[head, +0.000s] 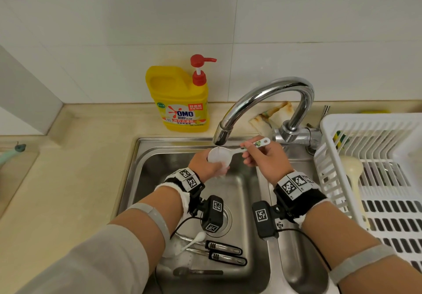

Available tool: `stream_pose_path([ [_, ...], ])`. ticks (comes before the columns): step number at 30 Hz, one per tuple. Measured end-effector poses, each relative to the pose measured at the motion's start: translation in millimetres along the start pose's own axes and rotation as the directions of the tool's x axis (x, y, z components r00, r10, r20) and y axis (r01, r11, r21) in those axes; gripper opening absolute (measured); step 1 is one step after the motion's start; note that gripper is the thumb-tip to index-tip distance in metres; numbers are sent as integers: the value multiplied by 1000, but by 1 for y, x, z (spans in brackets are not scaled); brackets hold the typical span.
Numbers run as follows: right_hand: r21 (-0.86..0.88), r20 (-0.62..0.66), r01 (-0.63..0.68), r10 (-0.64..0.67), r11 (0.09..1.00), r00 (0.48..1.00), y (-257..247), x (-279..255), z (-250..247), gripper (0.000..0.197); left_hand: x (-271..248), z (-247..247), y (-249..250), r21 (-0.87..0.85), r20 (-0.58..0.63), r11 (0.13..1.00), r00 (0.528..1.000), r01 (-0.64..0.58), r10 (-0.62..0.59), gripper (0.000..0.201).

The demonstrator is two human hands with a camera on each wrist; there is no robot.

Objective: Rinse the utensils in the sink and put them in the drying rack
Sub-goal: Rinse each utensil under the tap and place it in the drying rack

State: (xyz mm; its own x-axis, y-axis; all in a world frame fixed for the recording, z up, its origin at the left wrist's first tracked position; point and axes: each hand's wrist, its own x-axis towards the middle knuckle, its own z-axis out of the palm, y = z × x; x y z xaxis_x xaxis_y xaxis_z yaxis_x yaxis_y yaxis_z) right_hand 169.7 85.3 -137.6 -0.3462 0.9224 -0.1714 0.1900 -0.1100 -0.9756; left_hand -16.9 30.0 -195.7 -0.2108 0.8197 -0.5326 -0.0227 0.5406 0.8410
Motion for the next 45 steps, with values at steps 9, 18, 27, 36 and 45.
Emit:
stream_pose_path([
  [9, 394, -2, -228, 249, 890, 969, 8, -4, -1, 17, -17, -1, 18, -283, 101, 956, 994, 75, -48, 37],
  [18, 537, 32, -332, 375, 776, 927, 19, -9, 0, 16, -24, -10, 17, -449, 130, 891, 992, 67, -9, 31],
  [27, 600, -14, -291, 373, 745, 928, 22, -5, -1, 13, -25, 0, 25, -484, 109, 872, 994, 73, -22, 25],
  [36, 690, -54, -264, 412, 674, 910, 27, -6, -4, 11, -24, -2, 31, -669, 110, 738, 994, 95, -28, 18],
  [45, 554, -33, -339, 427, 761, 904, 23, -3, 17, 5, -35, -28, 21, -631, 12, 775, 999, 36, -37, 33],
])
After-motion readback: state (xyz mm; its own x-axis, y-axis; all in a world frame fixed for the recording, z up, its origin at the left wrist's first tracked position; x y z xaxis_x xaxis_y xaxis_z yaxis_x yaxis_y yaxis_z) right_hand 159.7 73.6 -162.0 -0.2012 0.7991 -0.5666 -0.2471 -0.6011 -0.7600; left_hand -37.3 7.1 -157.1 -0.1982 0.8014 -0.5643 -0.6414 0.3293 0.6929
